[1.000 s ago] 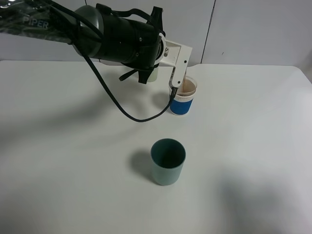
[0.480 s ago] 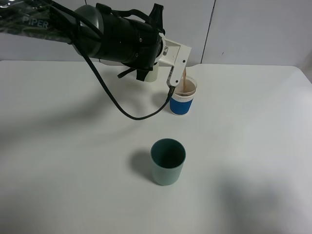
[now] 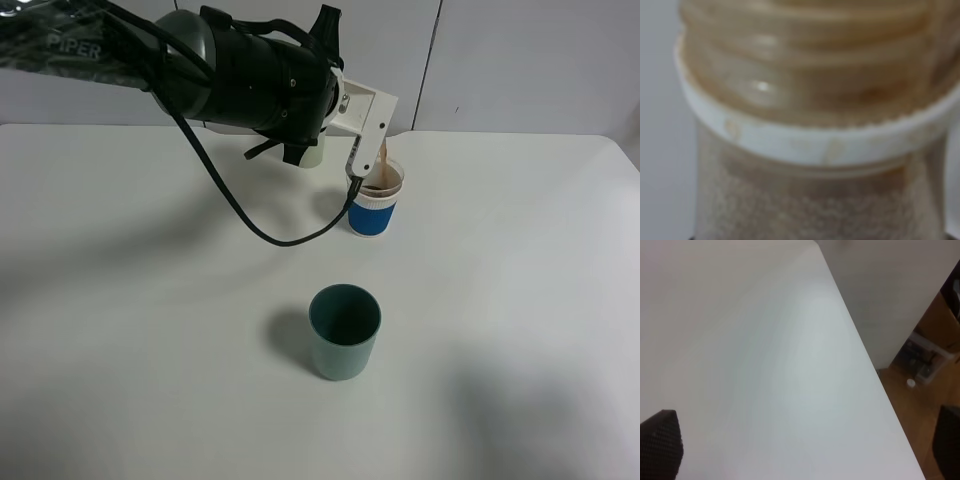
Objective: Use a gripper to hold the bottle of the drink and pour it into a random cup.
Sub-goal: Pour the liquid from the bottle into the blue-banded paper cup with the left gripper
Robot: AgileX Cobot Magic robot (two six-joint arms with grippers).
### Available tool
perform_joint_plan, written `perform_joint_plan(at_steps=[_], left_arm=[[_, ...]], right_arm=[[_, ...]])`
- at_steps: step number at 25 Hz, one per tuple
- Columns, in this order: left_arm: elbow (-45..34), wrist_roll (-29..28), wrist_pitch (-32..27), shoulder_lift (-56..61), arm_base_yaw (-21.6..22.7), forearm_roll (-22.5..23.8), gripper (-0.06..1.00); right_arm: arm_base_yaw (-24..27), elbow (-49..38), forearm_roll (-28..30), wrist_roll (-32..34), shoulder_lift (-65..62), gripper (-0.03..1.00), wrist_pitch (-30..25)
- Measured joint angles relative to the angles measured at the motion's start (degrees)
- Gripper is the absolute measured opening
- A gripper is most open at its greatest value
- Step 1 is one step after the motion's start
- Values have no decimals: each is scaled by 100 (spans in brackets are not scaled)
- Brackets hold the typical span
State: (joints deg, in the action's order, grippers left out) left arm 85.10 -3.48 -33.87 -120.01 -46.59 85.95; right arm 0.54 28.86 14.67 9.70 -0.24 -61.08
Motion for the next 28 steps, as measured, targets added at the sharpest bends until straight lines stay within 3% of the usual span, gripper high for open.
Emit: perform_joint_plan(at_steps=[28], left_arm=[[0,-8,-173,0,0,471,34]], right_arm=[[0,0,0,0,0,100,0]])
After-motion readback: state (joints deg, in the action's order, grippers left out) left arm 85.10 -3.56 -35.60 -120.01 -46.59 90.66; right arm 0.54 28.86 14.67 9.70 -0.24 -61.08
